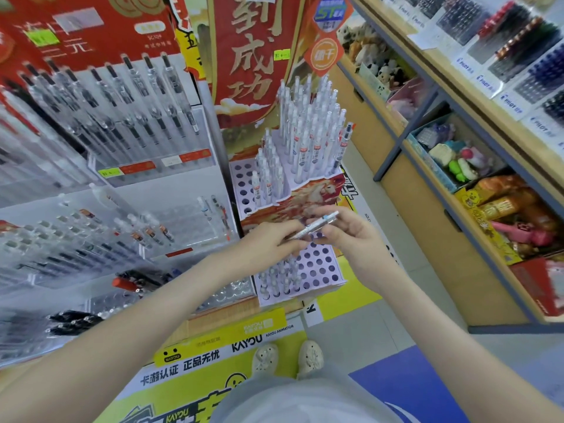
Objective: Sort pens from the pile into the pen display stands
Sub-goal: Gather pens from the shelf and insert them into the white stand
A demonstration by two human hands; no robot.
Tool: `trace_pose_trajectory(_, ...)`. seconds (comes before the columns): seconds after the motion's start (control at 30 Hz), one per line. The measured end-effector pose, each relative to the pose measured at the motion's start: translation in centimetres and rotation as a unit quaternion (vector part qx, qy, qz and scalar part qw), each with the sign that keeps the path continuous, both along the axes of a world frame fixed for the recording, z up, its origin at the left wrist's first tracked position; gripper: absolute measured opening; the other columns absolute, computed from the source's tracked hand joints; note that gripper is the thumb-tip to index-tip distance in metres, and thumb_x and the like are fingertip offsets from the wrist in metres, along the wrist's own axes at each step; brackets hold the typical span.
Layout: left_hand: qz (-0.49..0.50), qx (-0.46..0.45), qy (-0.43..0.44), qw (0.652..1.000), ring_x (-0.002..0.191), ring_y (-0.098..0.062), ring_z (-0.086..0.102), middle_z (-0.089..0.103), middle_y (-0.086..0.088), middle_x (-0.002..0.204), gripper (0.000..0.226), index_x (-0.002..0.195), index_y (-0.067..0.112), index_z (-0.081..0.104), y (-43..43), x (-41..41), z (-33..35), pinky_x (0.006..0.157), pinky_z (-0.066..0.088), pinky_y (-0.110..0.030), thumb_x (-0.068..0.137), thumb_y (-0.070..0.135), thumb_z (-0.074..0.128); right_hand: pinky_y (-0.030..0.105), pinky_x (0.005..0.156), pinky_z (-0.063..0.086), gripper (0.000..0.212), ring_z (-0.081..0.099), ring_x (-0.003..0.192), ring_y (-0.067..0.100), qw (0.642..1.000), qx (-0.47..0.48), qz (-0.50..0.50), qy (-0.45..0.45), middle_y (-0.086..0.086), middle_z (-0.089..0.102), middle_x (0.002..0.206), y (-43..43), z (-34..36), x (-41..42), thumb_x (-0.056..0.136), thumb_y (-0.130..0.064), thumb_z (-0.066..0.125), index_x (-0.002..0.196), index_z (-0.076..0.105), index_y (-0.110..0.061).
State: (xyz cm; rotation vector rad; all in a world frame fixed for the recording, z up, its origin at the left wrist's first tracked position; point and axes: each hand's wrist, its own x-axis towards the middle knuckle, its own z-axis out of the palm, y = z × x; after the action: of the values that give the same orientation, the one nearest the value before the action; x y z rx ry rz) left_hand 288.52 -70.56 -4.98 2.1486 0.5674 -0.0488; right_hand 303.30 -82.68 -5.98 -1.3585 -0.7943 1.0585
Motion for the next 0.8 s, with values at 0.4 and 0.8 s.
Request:
trace_pose_trajectory(0.4, -0.109, 0.286, 0.06, 0.95, 0.142, -0.024, 0.027, 0.027, -0.007, 0.157, 0.084, 0.149, 0.019, 0.032, 0.8, -3.3, -2.8, 0.116, 0.018, -0.034, 0.085, 0.072, 0.026, 0.051, 0.073, 0.044, 0.011, 0.054, 0.075, 0.035, 0.963, -0.044, -0.073, -0.255, 0.012, 0.058, 0.077, 0.5, -2.8, 0.8, 0.089, -0.019, 0.061, 0.082, 0.053, -0.02)
trace_pose_trajectory(0.8, -0.114, 0.305, 0.043, 0.945, 0.142, -0.025, 0.028, 0.028, -0.008, 0.156, 0.079, 0.15, 0.017, 0.03, 1.0, -3.8, -4.6, 0.116, 0.018, -0.036, 0.089, 0.067, 0.022, 0.028, 0.064, 0.037, 0.008, 0.045, 0.067, 0.017, 0.912, -0.053, 0.048, -0.405, 0.007, 0.059, 0.077, 2.7, -3.8, 0.0, 0.09, -0.009, 0.061, 0.089, 0.056, -0.003)
